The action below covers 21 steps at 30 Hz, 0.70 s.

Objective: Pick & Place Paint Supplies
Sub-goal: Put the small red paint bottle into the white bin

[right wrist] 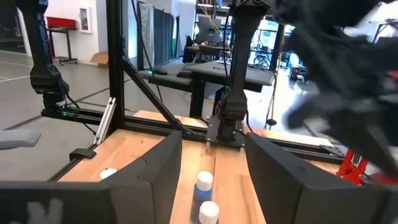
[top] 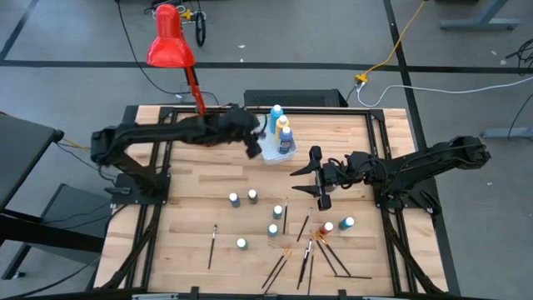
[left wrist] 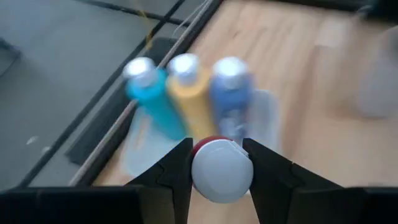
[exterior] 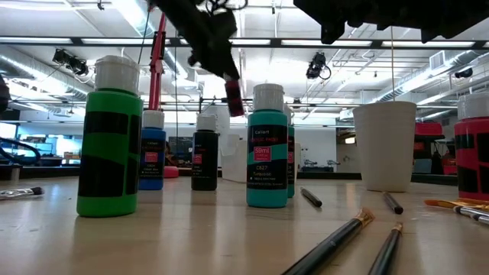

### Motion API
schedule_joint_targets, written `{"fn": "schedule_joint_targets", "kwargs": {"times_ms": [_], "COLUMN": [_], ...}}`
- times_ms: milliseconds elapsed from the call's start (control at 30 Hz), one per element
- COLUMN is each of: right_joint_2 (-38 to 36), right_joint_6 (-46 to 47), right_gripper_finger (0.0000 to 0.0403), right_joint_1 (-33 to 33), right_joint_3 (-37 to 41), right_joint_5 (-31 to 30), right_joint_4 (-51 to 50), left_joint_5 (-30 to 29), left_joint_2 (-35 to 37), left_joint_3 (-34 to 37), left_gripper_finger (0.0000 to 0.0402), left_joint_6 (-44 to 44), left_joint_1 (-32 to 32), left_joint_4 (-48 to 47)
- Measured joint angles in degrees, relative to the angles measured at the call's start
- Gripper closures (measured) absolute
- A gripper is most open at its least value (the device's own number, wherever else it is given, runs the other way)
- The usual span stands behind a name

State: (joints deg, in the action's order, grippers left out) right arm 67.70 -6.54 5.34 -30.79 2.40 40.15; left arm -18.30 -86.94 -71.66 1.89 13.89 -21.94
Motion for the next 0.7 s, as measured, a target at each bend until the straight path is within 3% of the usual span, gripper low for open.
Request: {"fn": "schedule_joint_targets", "kwargs": {"times_ms": [200,700], "right_joint_2": [0.0,0.0], "right_joint_6": [0.0,0.0], "right_gripper_finger": [0.0224,0.0224], "right_joint_1": [0.0,0.0], "right_joint_3": [0.0,0.0], "right_joint_5": [0.0,0.0], "right_joint_4": [0.8,0.5], "left_joint_5": [8.8,13.5], "left_joint_2": [-9.3,-22.0], "left_joint_3": [-0.1,-0.2], "left_gripper_finger": [0.0269,0.0259], "left_joint_6": [-5.2,-6.9], "left_joint_1": [8.8,16.0], "left_joint_4": [7.8,15.2]}}
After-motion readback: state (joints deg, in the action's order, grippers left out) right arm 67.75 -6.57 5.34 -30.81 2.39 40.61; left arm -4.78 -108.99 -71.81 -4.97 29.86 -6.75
